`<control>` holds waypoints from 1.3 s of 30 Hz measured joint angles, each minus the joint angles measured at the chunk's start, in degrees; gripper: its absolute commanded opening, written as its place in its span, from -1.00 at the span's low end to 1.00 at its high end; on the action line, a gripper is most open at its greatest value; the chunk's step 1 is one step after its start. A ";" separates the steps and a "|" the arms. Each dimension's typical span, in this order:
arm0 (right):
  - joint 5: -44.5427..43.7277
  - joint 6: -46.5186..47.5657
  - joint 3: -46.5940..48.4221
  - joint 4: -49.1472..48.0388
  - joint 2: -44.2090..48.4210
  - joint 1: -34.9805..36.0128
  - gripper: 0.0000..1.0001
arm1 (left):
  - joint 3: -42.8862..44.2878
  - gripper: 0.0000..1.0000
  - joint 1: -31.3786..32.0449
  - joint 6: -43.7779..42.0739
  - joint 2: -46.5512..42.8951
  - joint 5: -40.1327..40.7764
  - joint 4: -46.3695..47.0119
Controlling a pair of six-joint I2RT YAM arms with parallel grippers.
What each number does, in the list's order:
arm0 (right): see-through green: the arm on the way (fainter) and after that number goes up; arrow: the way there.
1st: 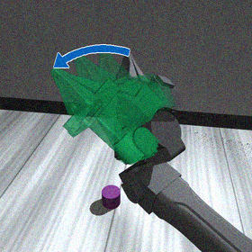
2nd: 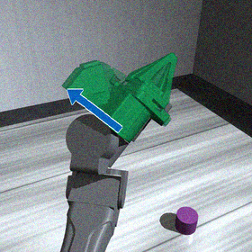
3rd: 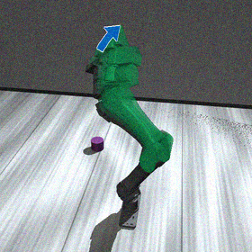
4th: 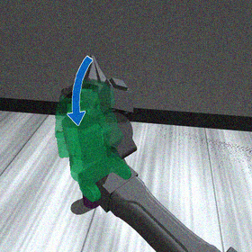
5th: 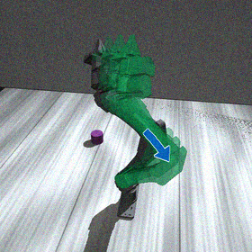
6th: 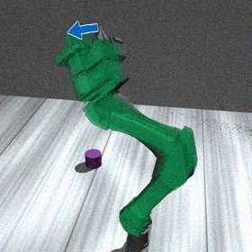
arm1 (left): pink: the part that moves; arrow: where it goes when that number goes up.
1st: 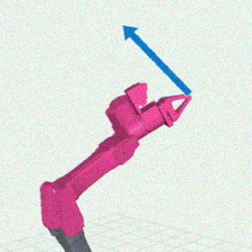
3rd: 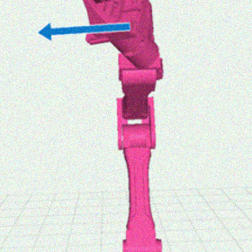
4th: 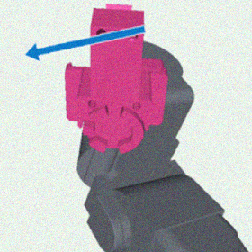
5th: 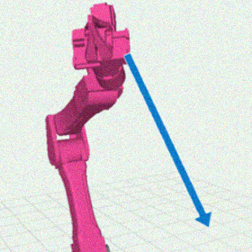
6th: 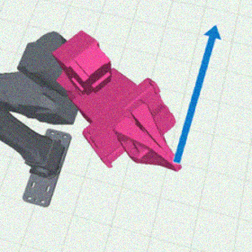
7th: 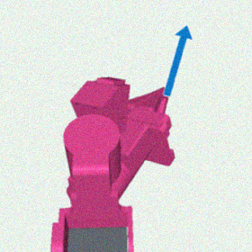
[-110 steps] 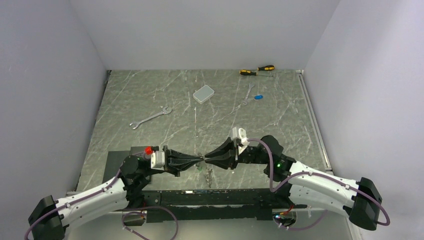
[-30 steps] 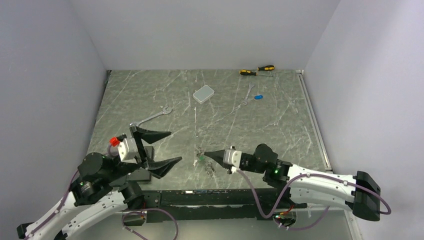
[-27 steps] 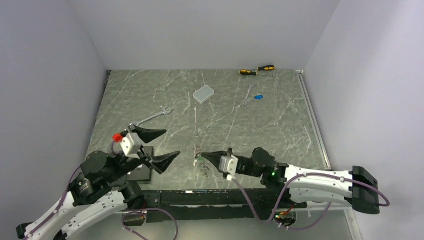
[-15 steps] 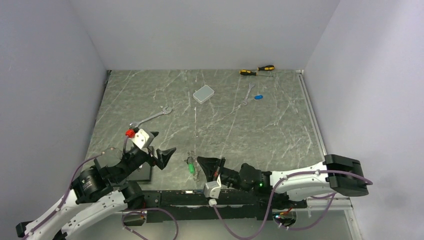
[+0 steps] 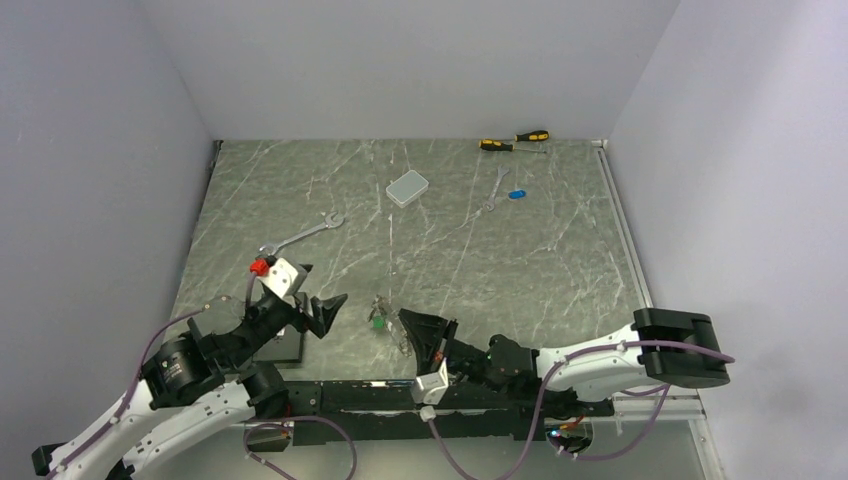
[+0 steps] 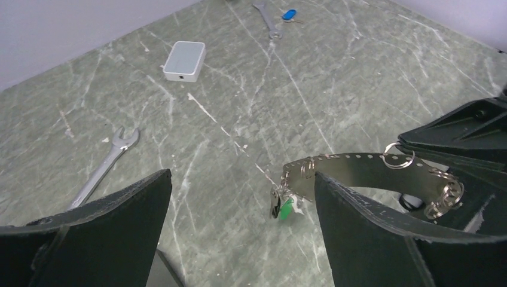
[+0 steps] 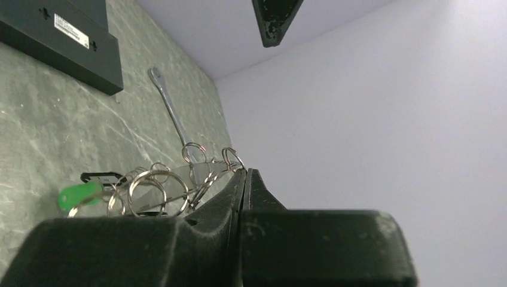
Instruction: Put the keys on the keyring
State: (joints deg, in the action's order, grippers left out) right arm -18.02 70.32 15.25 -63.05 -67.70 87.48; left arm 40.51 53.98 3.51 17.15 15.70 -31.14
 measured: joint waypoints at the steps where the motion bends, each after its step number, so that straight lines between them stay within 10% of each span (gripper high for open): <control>1: 0.00 -0.17 -0.02 -0.07 0.20 0.17 -1.00 | 0.00 0.85 0.00 -0.13 0.09 -0.90 0.02; 25: 4.83 -21.92 -1.01 6.47 20.20 0.35 -1.00 | -0.28 0.20 -0.13 -5.27 7.08 -30.86 5.73; 39: 5.73 -25.99 -2.12 6.45 22.05 0.35 -1.00 | -1.49 0.48 -4.83 -4.87 15.58 -32.37 11.89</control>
State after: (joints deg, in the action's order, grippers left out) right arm -12.29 44.34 13.13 -56.60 -45.65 87.83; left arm 39.03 49.15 -1.37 32.73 -16.67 -19.25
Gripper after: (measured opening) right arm 0.010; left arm 0.731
